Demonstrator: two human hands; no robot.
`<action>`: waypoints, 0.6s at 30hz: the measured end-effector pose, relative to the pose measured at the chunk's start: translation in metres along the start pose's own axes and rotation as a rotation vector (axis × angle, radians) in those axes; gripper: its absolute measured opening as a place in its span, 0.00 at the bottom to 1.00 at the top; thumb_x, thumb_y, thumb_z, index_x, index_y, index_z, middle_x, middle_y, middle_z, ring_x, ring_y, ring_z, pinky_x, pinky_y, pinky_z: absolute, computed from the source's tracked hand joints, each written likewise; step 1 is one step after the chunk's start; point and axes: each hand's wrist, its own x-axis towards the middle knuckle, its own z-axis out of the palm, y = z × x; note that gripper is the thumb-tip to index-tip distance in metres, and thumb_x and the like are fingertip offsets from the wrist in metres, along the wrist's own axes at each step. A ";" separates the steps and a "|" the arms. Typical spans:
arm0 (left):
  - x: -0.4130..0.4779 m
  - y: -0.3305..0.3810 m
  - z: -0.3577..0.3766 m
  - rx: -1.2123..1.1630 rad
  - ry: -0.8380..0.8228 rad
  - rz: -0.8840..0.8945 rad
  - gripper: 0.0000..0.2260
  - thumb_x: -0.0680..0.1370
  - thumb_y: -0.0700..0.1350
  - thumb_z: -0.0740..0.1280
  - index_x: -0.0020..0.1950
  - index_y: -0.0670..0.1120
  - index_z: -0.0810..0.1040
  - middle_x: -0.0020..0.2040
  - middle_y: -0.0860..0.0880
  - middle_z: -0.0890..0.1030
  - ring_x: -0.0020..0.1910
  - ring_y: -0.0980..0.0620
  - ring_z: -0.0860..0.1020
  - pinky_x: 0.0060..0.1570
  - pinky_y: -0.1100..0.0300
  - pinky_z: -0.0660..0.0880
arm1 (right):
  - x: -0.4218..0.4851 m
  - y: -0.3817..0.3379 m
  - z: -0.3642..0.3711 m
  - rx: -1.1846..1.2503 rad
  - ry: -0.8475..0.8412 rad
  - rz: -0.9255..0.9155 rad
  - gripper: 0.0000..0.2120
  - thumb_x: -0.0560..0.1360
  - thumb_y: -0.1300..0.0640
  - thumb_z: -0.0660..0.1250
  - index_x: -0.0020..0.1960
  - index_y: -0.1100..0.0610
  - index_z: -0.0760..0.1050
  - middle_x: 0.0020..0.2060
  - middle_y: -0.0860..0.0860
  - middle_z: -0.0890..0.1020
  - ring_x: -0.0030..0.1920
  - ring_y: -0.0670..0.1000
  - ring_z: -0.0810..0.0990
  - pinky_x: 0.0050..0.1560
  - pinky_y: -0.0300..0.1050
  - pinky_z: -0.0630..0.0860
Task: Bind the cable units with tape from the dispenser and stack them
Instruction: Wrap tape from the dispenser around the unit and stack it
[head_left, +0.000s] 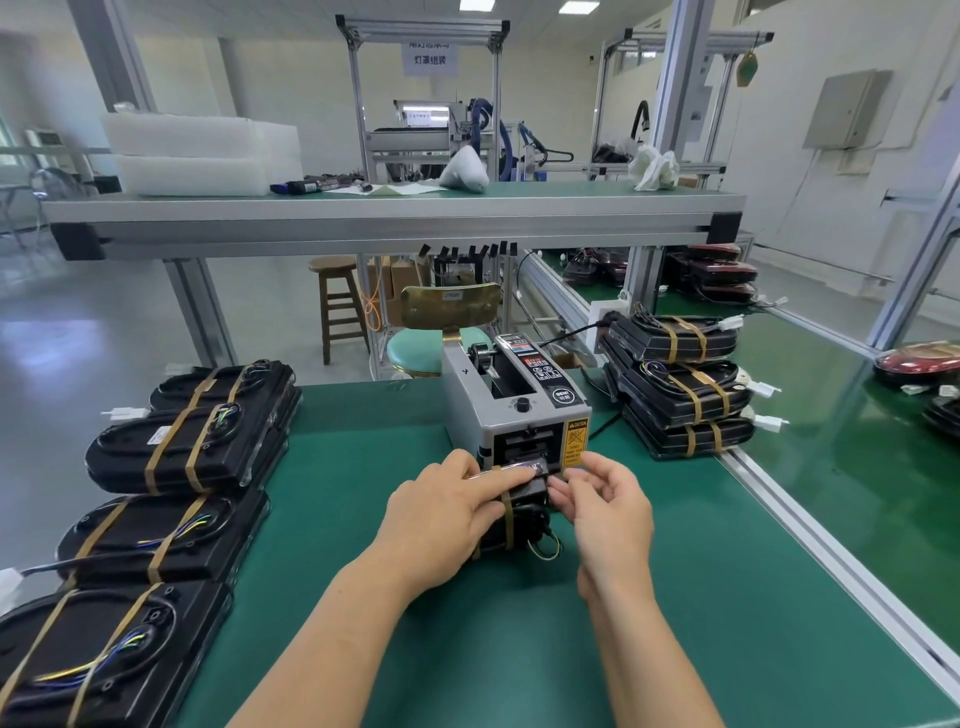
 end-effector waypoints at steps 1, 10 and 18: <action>0.001 0.000 -0.001 0.002 -0.014 -0.001 0.21 0.83 0.55 0.56 0.70 0.77 0.56 0.56 0.56 0.68 0.55 0.53 0.70 0.54 0.53 0.72 | 0.000 0.002 -0.001 -0.023 -0.042 0.017 0.16 0.76 0.73 0.60 0.52 0.54 0.77 0.47 0.54 0.83 0.44 0.47 0.85 0.49 0.41 0.79; 0.028 0.004 -0.021 0.011 -0.309 -0.019 0.29 0.81 0.46 0.57 0.69 0.78 0.52 0.51 0.50 0.65 0.52 0.47 0.70 0.55 0.49 0.73 | 0.005 0.025 -0.016 -0.309 -0.509 0.159 0.35 0.69 0.73 0.63 0.66 0.39 0.71 0.55 0.46 0.84 0.53 0.45 0.82 0.49 0.39 0.77; 0.020 -0.022 -0.024 -0.121 -0.195 -0.127 0.26 0.78 0.56 0.63 0.73 0.71 0.57 0.58 0.51 0.69 0.57 0.48 0.73 0.58 0.54 0.71 | -0.001 0.038 -0.015 -0.588 -0.411 -0.079 0.26 0.67 0.58 0.79 0.60 0.49 0.72 0.57 0.45 0.78 0.57 0.45 0.78 0.61 0.43 0.74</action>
